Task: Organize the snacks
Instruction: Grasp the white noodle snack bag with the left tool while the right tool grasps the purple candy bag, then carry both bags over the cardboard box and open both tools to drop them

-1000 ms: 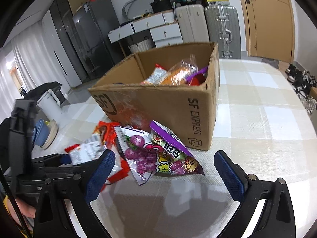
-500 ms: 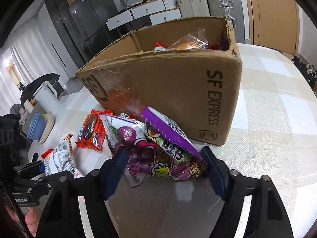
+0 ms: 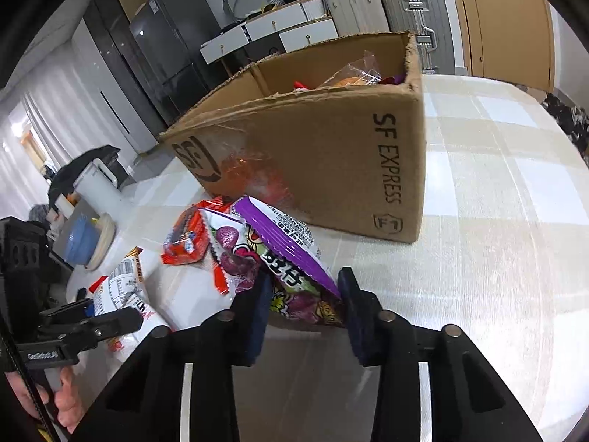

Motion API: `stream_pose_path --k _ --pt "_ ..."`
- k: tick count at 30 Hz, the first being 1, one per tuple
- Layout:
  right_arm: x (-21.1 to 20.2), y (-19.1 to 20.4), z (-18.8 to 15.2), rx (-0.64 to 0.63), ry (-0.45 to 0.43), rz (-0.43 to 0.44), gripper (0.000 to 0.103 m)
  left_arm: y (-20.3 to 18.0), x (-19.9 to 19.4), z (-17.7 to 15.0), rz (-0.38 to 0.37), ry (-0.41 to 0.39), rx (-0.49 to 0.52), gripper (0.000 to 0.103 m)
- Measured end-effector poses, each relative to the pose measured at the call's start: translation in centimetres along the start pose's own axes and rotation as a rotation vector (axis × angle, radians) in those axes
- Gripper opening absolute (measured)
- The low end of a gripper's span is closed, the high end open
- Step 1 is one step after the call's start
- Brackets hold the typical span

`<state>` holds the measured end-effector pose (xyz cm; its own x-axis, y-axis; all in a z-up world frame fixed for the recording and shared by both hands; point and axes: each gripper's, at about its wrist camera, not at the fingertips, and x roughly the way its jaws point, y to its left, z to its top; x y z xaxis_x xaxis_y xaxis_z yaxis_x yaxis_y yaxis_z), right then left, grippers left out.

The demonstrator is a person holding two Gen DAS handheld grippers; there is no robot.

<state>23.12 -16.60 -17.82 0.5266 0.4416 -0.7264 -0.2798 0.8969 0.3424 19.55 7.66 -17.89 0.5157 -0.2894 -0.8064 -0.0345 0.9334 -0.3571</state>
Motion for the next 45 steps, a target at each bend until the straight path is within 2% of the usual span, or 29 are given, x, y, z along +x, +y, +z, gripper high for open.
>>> stream_pose_path --k 7,14,18,30,36,39,45 --pt "-2.0 -0.1 -1.7 0.039 -0.014 0.026 0.03 -0.2 -2.4 -1.1 -0.005 -0.025 0.012 0.061" --pt "-5.7 0.8 -2.8 0.036 -0.083 0.045 0.029 -1.2 -4.6 -3.5 -0.001 -0.08 0.044 0.061" --pt "-9.1 1.8 -3.3 0.044 -0.153 0.076 0.029 -2.1 -6.0 -4.1 0.003 -0.11 0.068 0.061" --pt "-19.2 5.1 -4.6 0.047 -0.331 0.162 0.029 -6.1 -14.2 -5.9 -0.007 -0.268 0.21 0.061" --pt "-23.1 6.3 -6.1 0.04 -0.397 0.162 0.029 -7.6 -18.2 -6.9 -0.022 -0.333 0.237 0.061" --pt "-24.7 7.1 -6.9 0.005 -0.422 0.136 0.029 -8.0 -20.0 -7.4 -0.029 -0.362 0.24 0.061" --pt "-25.7 7.7 -7.6 -0.005 -0.429 0.137 0.029 -8.4 -22.5 -8.3 -0.04 -0.378 0.251 0.061"
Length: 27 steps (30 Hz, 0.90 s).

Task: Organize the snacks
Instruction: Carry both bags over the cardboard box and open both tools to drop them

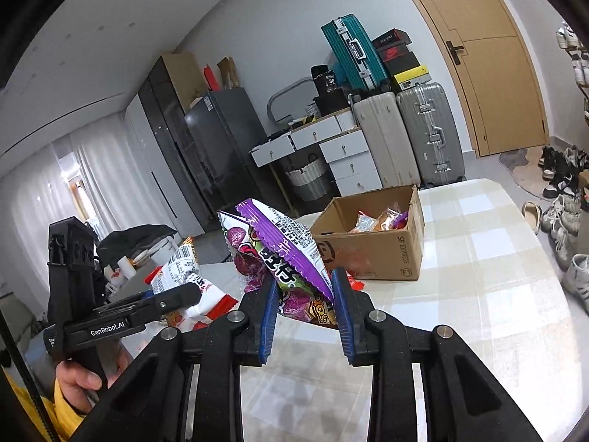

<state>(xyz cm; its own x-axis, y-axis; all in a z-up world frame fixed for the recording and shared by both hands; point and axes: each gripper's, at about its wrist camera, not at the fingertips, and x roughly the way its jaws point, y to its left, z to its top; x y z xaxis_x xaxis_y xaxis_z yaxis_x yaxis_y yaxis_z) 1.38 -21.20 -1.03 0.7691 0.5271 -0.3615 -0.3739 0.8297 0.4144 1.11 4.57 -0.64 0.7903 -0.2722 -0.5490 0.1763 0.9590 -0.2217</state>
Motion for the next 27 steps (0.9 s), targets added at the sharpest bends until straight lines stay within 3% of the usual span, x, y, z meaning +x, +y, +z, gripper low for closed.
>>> stream_pose_path --k 13,20,27 --pt "1.2 -0.5 1.2 0.01 -0.006 0.011 0.029 1.9 -1.8 2.7 0.001 -0.027 -0.018 0.061" --pt "2.9 -0.3 5.3 -0.012 -0.044 0.028 0.029 2.2 0.4 7.3 -0.011 -0.049 -0.005 0.061" --pt "6.7 -0.8 10.5 -0.053 -0.057 0.009 0.029 0.8 5.5 13.7 0.0 -0.058 0.029 0.061"
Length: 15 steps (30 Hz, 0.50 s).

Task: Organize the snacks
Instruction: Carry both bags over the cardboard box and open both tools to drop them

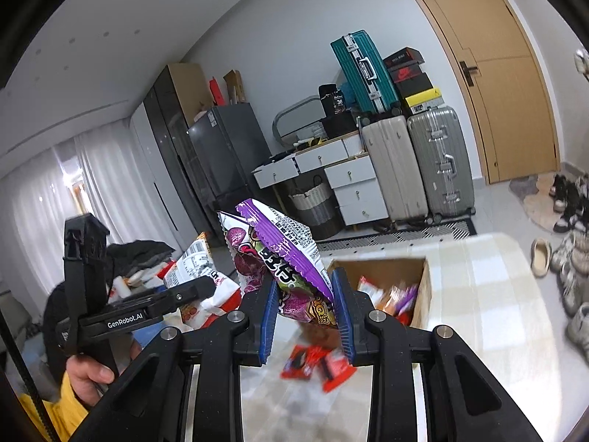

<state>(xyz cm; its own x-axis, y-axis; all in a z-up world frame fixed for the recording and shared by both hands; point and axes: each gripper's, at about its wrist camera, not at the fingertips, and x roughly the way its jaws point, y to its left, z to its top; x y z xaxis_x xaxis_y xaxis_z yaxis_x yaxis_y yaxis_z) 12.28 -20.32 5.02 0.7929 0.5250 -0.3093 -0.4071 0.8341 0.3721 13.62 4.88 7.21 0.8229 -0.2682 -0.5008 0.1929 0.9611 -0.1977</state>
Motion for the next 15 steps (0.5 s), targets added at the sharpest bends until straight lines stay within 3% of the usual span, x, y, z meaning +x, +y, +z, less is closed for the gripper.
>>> stream_pose_path --k 7,15 --pt "5.5 -2.3 3.4 -0.015 0.034 -0.047 0.029 -0.9 8.7 5.0 0.045 0.052 0.029 0.061" --pt "13.5 -6.7 4.3 0.027 0.144 -0.134 0.029 -0.7 20.4 7.2 0.058 0.167 0.011 0.061"
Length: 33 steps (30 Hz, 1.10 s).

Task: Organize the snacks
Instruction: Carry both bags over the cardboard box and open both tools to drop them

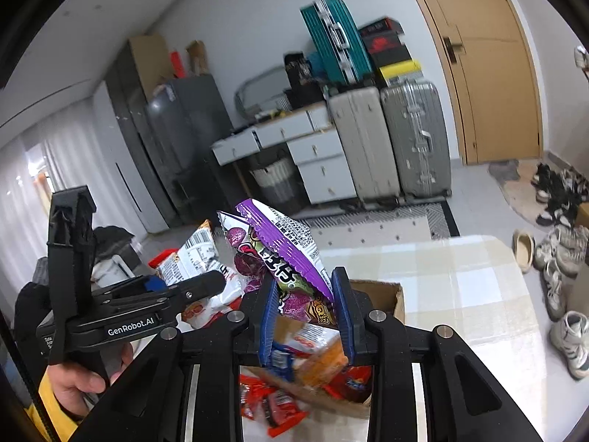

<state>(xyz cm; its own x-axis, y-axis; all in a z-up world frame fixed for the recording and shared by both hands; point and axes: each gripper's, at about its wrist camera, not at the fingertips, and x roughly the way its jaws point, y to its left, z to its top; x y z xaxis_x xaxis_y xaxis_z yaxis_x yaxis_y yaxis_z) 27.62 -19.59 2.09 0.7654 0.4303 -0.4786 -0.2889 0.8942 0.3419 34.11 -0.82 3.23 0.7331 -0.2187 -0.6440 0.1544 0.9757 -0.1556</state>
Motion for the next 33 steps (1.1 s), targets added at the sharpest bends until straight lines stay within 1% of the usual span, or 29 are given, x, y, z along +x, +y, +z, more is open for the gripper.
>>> stream_pose_path --k 4,7,9,12,14,19,23,25,27,28,29,30,31,33 --pt "3.1 -1.0 -0.1 -0.012 0.025 -0.03 0.029 0.2 6.1 0.8 0.0 0.065 0.006 0.061" --pt "4.7 -1.5 -0.5 -0.04 0.031 -0.062 0.029 0.2 9.8 0.9 -0.01 0.109 0.007 0.062" --pt "5.9 -2.0 -0.9 -0.043 0.049 -0.08 0.029 0.8 12.4 1.0 -0.021 0.139 -0.002 0.062" --pt "7.5 -3.0 -1.4 -0.037 0.082 -0.104 0.029 1.4 14.8 0.9 -0.04 0.17 -0.015 0.062" --pt "8.3 -3.5 -1.7 -0.028 0.102 -0.118 0.029 1.5 16.1 0.7 -0.04 0.182 -0.015 0.062" --pt "9.4 -4.1 -1.9 -0.023 0.129 -0.119 0.029 1.7 18.1 1.3 -0.042 0.183 -0.014 0.062" --pt "10.1 -3.9 -2.0 -0.035 0.148 -0.131 0.029 1.8 18.8 1.2 -0.029 0.17 -0.011 0.062" --pt "10.1 -4.0 -2.1 -0.035 0.148 -0.138 0.029 2.4 18.3 1.1 -0.035 0.157 -0.014 0.062" --pt "10.1 -4.0 -2.1 -0.03 0.152 -0.125 0.029 2.5 17.1 0.7 -0.028 0.146 -0.017 0.062" --pt "10.0 -4.0 -2.2 -0.03 0.15 -0.126 0.029 2.6 17.1 0.9 -0.022 0.138 -0.019 0.062" --pt "9.9 -3.9 -2.2 -0.03 0.148 -0.126 0.029 2.7 16.6 0.8 -0.024 0.131 -0.02 0.062" --pt "9.7 -3.9 -2.1 -0.029 0.141 -0.122 0.029 2.5 14.9 -0.1 -0.023 0.123 -0.02 0.062" --pt "9.4 -3.7 -2.2 -0.029 0.136 -0.121 0.029 2.5 14.5 -0.2 -0.018 0.117 -0.017 0.062" --pt "8.8 -3.4 -2.1 -0.028 0.125 -0.118 0.029 2.1 12.4 -1.1 -0.015 0.11 -0.013 0.062"
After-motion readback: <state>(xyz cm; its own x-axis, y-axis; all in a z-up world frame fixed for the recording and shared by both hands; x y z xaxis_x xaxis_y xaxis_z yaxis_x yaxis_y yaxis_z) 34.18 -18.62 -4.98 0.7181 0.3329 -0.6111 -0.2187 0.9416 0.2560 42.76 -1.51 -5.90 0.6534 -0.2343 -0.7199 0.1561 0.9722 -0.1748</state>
